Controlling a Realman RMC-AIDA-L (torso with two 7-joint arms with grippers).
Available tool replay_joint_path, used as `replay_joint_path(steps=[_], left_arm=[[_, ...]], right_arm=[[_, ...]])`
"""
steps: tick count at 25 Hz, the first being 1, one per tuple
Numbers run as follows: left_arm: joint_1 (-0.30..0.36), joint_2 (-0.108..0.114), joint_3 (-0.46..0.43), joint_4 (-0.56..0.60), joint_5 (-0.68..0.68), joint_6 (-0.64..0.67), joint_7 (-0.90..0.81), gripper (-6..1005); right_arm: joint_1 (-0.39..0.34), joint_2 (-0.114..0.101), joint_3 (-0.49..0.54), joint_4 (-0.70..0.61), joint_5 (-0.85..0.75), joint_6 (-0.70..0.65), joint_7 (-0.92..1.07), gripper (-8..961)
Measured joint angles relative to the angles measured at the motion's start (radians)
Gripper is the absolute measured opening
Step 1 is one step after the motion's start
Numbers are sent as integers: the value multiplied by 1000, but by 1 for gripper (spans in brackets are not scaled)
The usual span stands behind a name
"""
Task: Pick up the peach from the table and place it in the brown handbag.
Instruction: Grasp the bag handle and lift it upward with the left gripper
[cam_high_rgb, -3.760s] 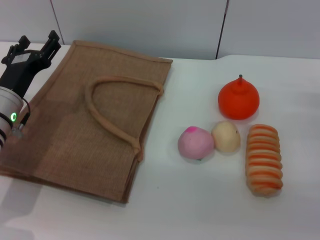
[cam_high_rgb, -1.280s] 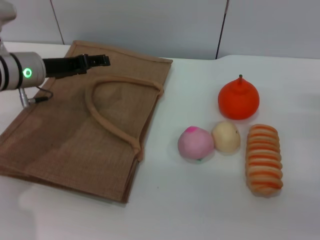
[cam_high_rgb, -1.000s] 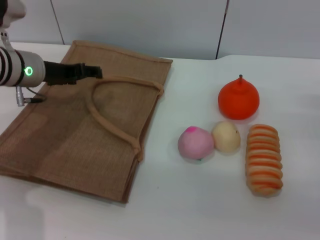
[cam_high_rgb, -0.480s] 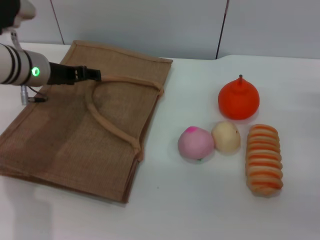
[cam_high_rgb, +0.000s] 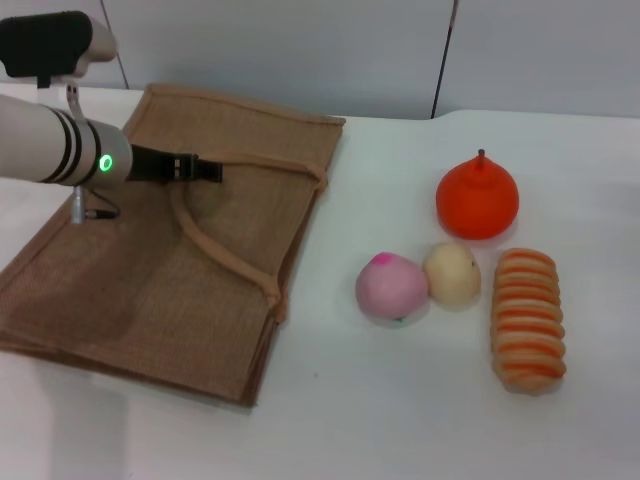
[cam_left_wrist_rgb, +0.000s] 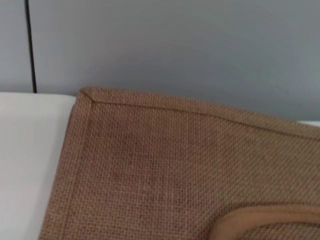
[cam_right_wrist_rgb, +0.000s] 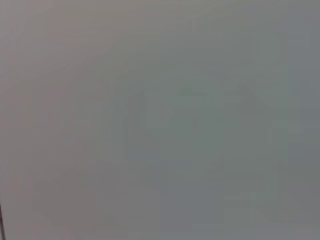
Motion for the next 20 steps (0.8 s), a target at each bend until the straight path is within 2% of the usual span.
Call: replay_joint_path(steps=[14,20], left_arm=[[-6,-1,0,-20,3,11,26,712],[-6,-3,1,-21,3,9,26,601]], right_arm=[[0,0,0,0,-2,0,3,892],[-1,0,0,0,-3,0,4,891]])
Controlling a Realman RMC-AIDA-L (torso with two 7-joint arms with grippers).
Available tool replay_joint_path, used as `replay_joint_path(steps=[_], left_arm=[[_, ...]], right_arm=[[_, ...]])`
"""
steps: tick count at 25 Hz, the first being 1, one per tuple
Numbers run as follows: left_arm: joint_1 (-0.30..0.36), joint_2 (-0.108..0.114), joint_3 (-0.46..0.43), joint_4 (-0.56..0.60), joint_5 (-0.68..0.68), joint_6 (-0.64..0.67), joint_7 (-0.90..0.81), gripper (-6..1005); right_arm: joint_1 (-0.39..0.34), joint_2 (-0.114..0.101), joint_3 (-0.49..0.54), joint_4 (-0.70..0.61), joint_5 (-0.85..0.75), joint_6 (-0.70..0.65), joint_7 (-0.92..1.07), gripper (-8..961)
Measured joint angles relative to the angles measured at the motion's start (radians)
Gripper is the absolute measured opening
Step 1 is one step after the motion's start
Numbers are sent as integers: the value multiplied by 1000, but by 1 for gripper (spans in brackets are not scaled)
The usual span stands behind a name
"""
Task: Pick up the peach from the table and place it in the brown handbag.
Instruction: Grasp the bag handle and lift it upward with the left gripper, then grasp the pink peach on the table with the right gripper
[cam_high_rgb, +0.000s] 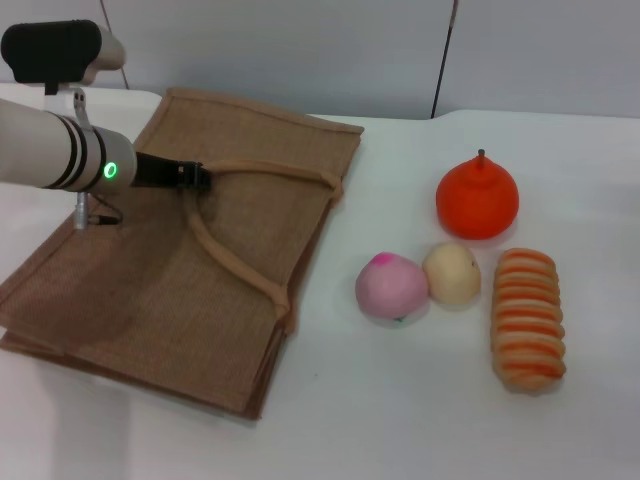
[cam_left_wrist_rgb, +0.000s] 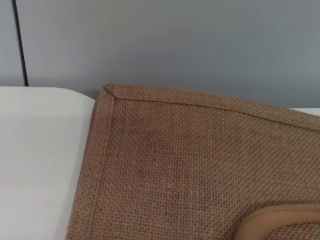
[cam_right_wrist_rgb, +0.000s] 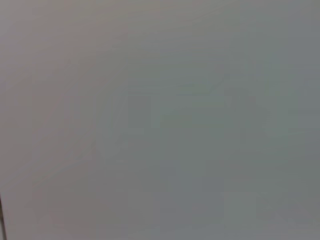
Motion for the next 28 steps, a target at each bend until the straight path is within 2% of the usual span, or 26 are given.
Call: replay_joint_path(steps=[5,11,13,16,18,19,20,22,28], left_arm=[[2,-2,6,0,-3,-2,1,509],[7,-4,13,1,-22,-3,6,259],[11,-4,13,4,-53,-7,26,210],[35,-3,13,20,-169,-28,109,136],[62,-3,13,41,-265,-49,181,135],[90,-4,12,63,-363,-79,253,135],[90,-4,12,63,-363,-79,253,134],[123,-3,8,79,-495,-116,339,133],[212,7,-38,86,-833,-252,586,132]], right_arm=[[-2,0,0,0,-2,0,0,891],[-3,0,0,-1,-2,0,-1,892],[-4,0,0,-1,-2,0,-1,892],[-5,0,0,-2,-2,1,-1,891],[-7,0,0,-1,-3,6,0,891],[-8,0,0,2,-15,15,5,891],[-8,0,0,2,-15,15,5,891],[-8,0,-4,3,-47,34,27,891],[-6,-8,-87,-47,-218,236,139,892]])
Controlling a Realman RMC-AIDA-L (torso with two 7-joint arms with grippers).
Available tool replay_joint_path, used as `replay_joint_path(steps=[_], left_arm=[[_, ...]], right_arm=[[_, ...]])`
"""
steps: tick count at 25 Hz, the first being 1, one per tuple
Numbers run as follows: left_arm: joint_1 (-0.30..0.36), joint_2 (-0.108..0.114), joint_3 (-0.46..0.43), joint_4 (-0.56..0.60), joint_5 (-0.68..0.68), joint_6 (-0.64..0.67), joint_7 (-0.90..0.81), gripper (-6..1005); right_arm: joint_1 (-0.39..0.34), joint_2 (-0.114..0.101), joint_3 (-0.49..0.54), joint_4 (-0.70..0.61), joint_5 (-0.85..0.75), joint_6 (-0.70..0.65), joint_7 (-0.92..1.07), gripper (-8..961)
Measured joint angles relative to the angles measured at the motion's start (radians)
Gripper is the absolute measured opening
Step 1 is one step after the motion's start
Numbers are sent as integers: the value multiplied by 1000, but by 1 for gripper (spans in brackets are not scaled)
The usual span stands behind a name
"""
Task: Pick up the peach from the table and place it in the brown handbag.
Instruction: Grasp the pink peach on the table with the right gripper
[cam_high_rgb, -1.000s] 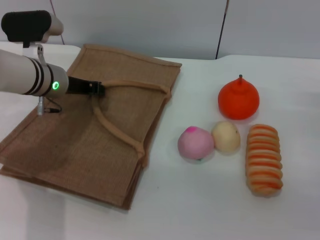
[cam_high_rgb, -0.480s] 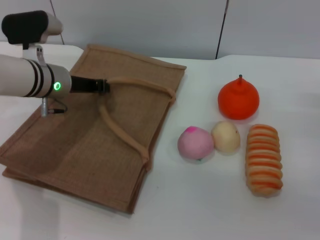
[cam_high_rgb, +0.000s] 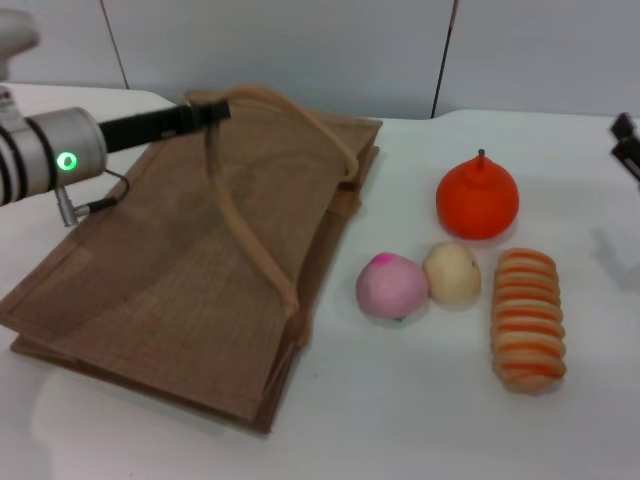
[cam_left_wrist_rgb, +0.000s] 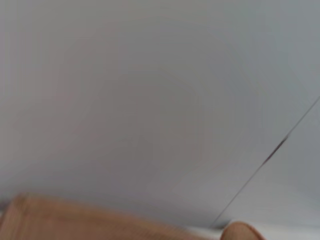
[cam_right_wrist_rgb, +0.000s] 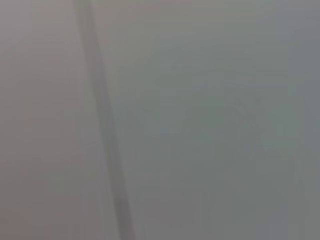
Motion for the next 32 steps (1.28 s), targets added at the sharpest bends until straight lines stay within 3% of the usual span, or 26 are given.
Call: replay_joint_path(steps=[5,8,11,14,22,32], left_arm=[[39,5,-132,-46,-154,-177,164,132],[32,29,-237,-130,-183,-303,234,132],[23,42,-276,-172,-185,-344,258,132],[17,53,-303,-207,-188,-372,281,131],[13,53,-304,-210,-190,-375,282,131],[10,51,-305,-211,-191,-377,282,131]], right_arm=[[35,-5,-90,-74,-188,156,44,892],[89,-8,-150,-127,-305,217,98,892],[148,-7,-196,-149,-404,217,121,892],[200,-1,-220,-138,-491,156,130,892],[304,1,-234,-18,-701,-138,232,891],[329,1,-245,2,-793,-196,293,891]])
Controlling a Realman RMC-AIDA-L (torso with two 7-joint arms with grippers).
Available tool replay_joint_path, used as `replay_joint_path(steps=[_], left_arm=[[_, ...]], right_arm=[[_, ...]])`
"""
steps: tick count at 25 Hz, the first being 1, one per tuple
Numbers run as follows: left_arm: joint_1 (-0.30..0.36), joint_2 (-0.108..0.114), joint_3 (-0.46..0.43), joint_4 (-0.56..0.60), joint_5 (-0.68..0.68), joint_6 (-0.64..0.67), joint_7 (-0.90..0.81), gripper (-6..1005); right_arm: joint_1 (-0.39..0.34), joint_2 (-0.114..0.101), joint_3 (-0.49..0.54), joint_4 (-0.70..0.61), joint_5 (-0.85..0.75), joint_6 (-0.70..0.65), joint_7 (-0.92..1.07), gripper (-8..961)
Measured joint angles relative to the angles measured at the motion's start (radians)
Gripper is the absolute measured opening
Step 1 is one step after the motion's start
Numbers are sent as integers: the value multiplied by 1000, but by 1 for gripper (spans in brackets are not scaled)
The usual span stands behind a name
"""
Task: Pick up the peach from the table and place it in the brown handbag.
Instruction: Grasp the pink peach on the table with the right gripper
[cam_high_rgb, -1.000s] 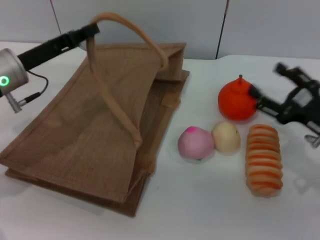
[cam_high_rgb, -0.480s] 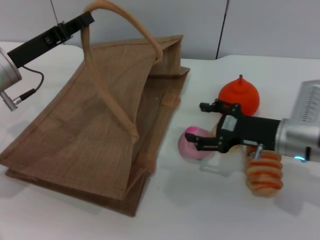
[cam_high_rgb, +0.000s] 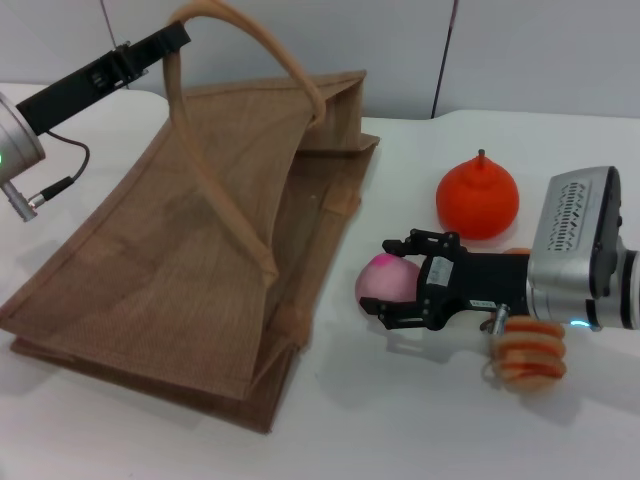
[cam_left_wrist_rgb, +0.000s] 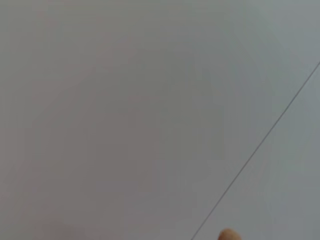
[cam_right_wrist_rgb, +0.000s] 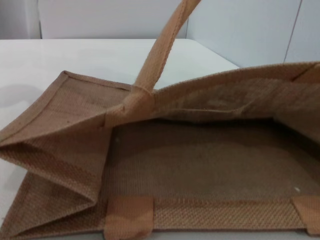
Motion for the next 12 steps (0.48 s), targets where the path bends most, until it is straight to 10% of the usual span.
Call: replay_joint_path(steps=[12], left_arm=[[1,1,0,0,0,-1,-2,132]], right_arm=[[-1,1,-4,1,-3,-2,-7,648]])
